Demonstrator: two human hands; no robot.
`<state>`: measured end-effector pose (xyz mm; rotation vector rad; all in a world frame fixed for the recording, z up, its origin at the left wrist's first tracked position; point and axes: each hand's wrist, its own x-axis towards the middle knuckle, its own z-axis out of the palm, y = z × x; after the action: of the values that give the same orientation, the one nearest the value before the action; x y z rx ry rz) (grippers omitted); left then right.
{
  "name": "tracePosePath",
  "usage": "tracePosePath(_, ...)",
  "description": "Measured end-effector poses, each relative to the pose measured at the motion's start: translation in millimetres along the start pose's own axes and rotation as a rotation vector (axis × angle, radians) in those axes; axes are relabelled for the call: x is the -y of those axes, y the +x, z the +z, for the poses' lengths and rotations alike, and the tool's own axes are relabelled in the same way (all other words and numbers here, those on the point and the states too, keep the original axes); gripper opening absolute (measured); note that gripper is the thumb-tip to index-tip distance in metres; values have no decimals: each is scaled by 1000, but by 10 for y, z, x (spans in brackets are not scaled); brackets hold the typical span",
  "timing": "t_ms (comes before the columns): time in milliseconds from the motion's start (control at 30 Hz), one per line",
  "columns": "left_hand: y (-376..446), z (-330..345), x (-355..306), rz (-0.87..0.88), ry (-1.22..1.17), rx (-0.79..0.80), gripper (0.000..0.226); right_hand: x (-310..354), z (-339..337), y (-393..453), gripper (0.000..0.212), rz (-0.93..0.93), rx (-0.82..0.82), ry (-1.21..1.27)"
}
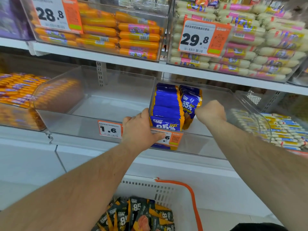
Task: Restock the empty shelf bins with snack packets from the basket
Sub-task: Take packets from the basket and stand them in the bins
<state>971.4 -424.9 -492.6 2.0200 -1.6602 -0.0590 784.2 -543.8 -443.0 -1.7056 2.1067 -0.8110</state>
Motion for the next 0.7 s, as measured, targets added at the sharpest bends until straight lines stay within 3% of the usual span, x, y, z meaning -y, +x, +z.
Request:
tracePosePath(67, 24, -54, 12, -2, -43, 71, 71, 59, -64, -189, 9, -113, -126, -2)
tracePosePath(167, 0, -254, 23, 30, -147, 124, 76, 185, -76, -633, 14, -418, -196, 202)
tracePosePath(267, -165, -503, 155, 150, -92, -8, 84, 301, 83, -1131, 16, -610, -160, 432)
tracePosePath(367, -395, -647, 511, 212, -44, -63, 69, 328, 483, -1520, 17, -633, -25, 524)
tracePosePath(433, -555, -758, 789, 172, 5, 95, 59, 303, 792, -1761, 18, -633, 92, 479)
tracePosePath(567, -790, -940, 1233, 63, 197, 575, 44, 168, 1477, -2257, 18, -632, 390, 343)
tracePosePath(700, -950, -869, 1510, 44, 274, 813, 51, 40, 2186, -2745, 24, -642, 740, 45)
